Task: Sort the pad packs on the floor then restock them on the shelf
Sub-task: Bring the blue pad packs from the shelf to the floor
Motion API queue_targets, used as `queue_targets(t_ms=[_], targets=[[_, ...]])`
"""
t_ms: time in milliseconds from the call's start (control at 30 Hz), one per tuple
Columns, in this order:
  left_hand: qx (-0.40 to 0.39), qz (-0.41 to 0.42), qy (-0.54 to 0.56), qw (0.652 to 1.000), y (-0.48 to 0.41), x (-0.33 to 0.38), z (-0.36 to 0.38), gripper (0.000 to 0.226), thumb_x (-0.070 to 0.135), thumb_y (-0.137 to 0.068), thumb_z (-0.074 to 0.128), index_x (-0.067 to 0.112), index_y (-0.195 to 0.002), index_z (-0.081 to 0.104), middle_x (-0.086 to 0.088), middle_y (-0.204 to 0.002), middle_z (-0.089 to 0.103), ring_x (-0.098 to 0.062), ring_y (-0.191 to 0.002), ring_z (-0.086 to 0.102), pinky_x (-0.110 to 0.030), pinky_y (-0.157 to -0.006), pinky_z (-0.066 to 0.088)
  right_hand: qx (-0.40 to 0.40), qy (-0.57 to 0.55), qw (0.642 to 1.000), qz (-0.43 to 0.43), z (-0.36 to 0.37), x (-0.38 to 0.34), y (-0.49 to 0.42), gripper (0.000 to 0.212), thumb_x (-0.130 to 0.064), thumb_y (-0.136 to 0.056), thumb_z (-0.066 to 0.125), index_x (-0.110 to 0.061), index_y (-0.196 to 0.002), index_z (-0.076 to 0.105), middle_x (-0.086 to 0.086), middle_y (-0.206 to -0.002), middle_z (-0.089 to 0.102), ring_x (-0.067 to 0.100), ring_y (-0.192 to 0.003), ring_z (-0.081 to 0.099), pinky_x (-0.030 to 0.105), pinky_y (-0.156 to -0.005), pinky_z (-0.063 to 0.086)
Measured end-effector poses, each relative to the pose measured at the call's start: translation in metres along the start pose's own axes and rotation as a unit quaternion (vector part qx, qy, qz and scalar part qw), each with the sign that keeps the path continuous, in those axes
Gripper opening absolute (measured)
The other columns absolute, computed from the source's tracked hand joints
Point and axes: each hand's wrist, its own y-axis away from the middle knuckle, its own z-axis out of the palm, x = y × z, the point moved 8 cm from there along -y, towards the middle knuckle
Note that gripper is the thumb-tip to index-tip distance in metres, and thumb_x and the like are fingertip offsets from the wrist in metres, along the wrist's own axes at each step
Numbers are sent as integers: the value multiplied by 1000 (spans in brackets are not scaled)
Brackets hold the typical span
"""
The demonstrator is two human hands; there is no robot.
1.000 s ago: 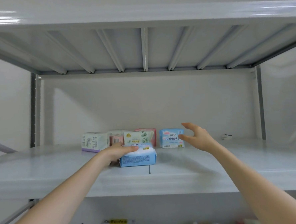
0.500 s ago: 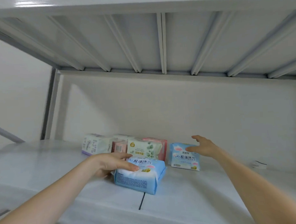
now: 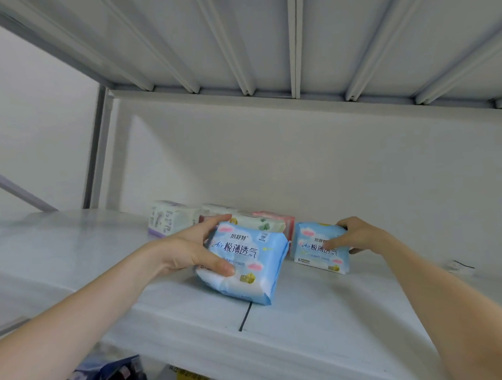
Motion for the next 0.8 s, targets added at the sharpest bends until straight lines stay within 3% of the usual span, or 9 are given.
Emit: queue_targets(t_ms=[133,300,433,633,800], targets=[[43,20,-29,998,1,2,-5,117,-4,-53,90,37,-143,28,7,-131,59,-6,-114,61,-28,-101,47,10,-55,998,-6,0,-5,20,47,-22,-64,89,-7,-101,64,8,-100,72,23,-91,70,42,-84,58],[27,32,34,999,8,3,-7,80,-2,-63,85,34,-128,52,3,-119,69,-13,-106,67,-32,-87,56,57,-118,991,-3,-10,-7,52,46,-15,-63,89,-3,-100,65,11,-97,71,25,-88,71,40,-76,60],[51,44,56,996,20,5,-13,63,6,-68,84,31,-120,59,7,-108,73,-16,-99,70,-35,-80,58,105,-170,980,-9,-19,-10,84,36,-12,-63,88,-9,-91,66,8,-91,72,20,-79,72,33,-64,58],[125,64,95,986,43,10,-27,60,4,-64,86,29,-112,62,0,-109,71,-16,-92,72,-32,-68,59,140,-201,969,-14,-30,-22,143,34,-15,-65,88,-12,-91,66,4,-87,72,16,-74,71,29,-59,57],[124,78,115,982,64,20,-28,67,1,-62,86,29,-118,60,3,-108,69,-14,-93,71,-31,-65,59,171,-225,959,-31,-33,-41,200,35,-15,-67,87,-13,-96,68,4,-89,73,18,-79,73,31,-64,59]])
